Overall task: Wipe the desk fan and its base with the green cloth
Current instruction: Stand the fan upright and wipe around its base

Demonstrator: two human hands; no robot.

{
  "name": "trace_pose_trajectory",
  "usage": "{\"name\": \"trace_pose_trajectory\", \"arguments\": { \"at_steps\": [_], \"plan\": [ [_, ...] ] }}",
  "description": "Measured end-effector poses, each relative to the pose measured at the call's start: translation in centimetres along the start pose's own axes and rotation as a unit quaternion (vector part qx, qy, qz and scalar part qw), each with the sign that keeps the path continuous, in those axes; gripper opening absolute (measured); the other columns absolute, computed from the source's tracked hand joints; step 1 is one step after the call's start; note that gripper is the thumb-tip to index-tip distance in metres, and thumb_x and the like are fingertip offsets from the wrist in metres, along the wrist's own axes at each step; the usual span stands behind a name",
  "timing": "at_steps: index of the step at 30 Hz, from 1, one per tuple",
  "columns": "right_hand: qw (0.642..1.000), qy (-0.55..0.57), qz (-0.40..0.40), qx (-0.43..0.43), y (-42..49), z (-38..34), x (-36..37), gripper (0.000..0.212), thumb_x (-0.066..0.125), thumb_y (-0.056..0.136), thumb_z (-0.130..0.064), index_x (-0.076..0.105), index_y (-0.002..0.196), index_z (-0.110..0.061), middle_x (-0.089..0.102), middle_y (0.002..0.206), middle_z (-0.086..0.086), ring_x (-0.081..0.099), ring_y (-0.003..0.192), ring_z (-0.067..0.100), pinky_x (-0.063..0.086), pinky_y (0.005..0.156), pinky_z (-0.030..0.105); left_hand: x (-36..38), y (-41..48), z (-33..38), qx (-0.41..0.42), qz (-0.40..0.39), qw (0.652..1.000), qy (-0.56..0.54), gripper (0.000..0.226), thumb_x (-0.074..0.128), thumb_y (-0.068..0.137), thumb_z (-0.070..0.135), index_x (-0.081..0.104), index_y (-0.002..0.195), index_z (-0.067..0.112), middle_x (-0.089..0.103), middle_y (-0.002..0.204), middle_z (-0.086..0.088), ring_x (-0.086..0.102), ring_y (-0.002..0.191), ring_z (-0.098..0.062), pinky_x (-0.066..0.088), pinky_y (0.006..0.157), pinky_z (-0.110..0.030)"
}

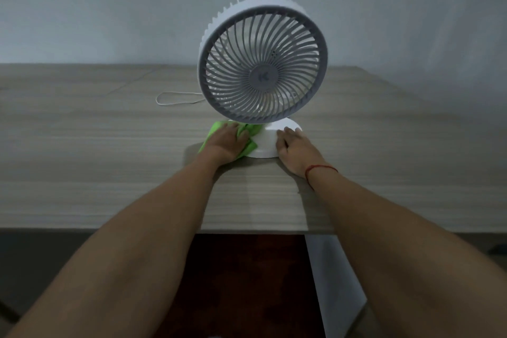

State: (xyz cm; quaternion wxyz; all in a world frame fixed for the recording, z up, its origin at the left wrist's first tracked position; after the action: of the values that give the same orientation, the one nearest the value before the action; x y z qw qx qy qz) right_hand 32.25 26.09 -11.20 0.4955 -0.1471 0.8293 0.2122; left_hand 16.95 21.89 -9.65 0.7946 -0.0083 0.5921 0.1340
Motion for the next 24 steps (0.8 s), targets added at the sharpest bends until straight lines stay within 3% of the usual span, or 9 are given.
{"name": "trace_pose_trajectory", "arguments": {
  "at_steps": [7, 11, 13, 18, 24],
  "plan": [
    [1.000, -0.012, -0.001, 0.007, -0.2, 0.0, -0.3, 0.047, 0.024, 0.102, -0.032, 0.033, 0.145, -0.014, 0.026, 0.158, 0.003, 0.013, 0.149, 0.023, 0.022, 0.117, 0.039, -0.5, -1.7, -3.5, -0.105, 0.033, 0.994, -0.007, 0.053, 0.022, 0.100, 0.043, 0.036, 0.144, 0.017, 0.050, 0.141, -0.020, 0.047, 0.130, -0.036, 0.033, 0.109, -0.042],
    [1.000, -0.015, -0.016, 0.013, -0.3, -0.1, 0.0, 0.049, 0.023, 0.102, -0.032, 0.029, 0.148, -0.017, 0.020, 0.161, 0.002, 0.009, 0.150, 0.023, 0.018, 0.120, 0.039, -0.3, -5.1, -0.5, -0.004, 0.031, 0.999, 0.024, 0.053, 0.025, 0.104, 0.036, 0.023, 0.154, 0.018, 0.024, 0.162, -0.008, 0.020, 0.150, -0.022, 0.012, 0.122, -0.035],
    [1.000, -0.015, -0.004, 0.006, -0.5, -0.5, -0.3, 0.047, 0.025, 0.102, -0.029, 0.034, 0.145, -0.013, 0.024, 0.159, 0.006, 0.013, 0.149, 0.026, 0.020, 0.119, 0.038, 0.4, -5.4, 1.0, 0.046, 0.009, 0.999, 0.005, 0.053, 0.028, 0.104, 0.036, 0.025, 0.154, 0.020, 0.019, 0.163, -0.004, 0.013, 0.152, -0.018, 0.008, 0.124, -0.034],
    [1.000, -0.024, -0.011, -0.007, -0.7, -0.7, -0.5, 0.047, 0.027, 0.101, -0.027, 0.033, 0.146, -0.014, 0.024, 0.159, 0.003, 0.011, 0.149, 0.026, 0.021, 0.119, 0.040, 1.1, -4.4, 3.2, 0.083, -0.009, 0.997, 0.000, 0.051, 0.031, 0.104, 0.034, 0.030, 0.152, 0.018, 0.027, 0.161, -0.005, 0.017, 0.151, -0.022, 0.010, 0.123, -0.031],
    [1.000, -0.006, -0.004, -0.012, -0.3, -0.5, -0.3, 0.041, 0.025, 0.100, -0.031, 0.046, 0.131, -0.014, 0.038, 0.149, 0.006, 0.022, 0.143, 0.028, 0.031, 0.113, 0.043, 0.8, 0.0, 1.4, -0.017, -0.035, 0.999, 0.007, 0.051, 0.023, 0.104, 0.037, 0.042, 0.142, 0.008, 0.041, 0.151, -0.015, 0.037, 0.138, -0.030, 0.025, 0.115, -0.038]
  ]
}}
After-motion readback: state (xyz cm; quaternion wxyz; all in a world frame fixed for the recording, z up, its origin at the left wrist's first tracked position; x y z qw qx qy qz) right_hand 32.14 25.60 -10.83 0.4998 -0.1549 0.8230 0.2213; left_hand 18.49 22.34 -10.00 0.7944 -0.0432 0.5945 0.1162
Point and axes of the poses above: each hand's wrist, its own y-axis towards the middle knuckle, its own x-axis out of the palm, z = x × y, the point moved 10 cm from there along y, towards the middle knuckle
